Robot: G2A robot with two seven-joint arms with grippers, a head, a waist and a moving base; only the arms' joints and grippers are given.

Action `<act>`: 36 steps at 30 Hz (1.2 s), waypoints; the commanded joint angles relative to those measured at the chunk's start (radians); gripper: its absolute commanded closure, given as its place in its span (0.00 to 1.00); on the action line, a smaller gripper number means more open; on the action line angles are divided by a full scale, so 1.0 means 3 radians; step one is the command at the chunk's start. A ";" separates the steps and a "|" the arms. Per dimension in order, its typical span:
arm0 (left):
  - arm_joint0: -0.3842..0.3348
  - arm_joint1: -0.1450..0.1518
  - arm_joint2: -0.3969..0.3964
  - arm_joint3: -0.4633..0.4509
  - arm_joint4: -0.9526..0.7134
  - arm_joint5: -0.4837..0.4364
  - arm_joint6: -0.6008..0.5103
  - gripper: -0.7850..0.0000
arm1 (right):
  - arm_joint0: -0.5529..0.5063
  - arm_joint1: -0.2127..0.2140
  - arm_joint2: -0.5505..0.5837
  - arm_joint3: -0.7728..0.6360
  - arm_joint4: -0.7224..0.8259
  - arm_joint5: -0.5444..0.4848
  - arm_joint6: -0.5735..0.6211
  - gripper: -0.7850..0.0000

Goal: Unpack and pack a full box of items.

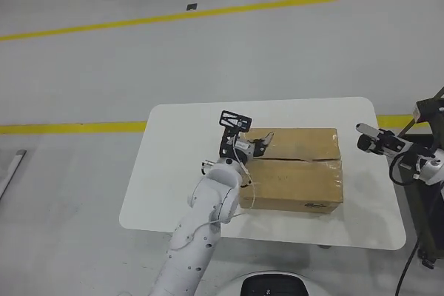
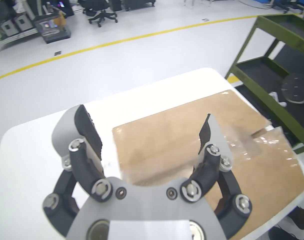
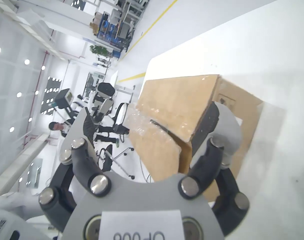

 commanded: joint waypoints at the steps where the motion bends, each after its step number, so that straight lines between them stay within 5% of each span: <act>1: 0.0182 0.0026 -0.0132 -0.0174 0.0035 0.0054 -0.0064 0.00 | 0.0003 0.0001 0.0000 0.0000 -0.0015 0.0001 0.0007 0.00; 8: 0.0611 0.0085 -0.0438 -0.0608 0.0111 0.0174 -0.0247 0.00 | -0.0015 -0.0002 -0.0023 -0.0033 0.0035 0.0013 -0.0008 0.00; 17: 0.0817 0.0117 -0.0571 -0.0814 -0.0343 -0.0175 -0.0470 0.00 | 0.0075 0.0029 -0.0292 -0.0118 0.0246 0.0694 0.0495 0.00; 22: 0.0796 0.0132 -0.0504 -0.0744 -0.0381 -0.0408 -0.0588 0.00 | 0.0228 0.0044 -0.0525 -0.0024 0.0101 0.0990 0.0615 0.00; 36: 0.0513 0.0114 -0.0388 -0.0147 -0.0476 -0.0201 -0.0687 0.00 | 0.0459 0.0046 -0.0888 0.0172 -0.0021 0.1309 0.0326 0.00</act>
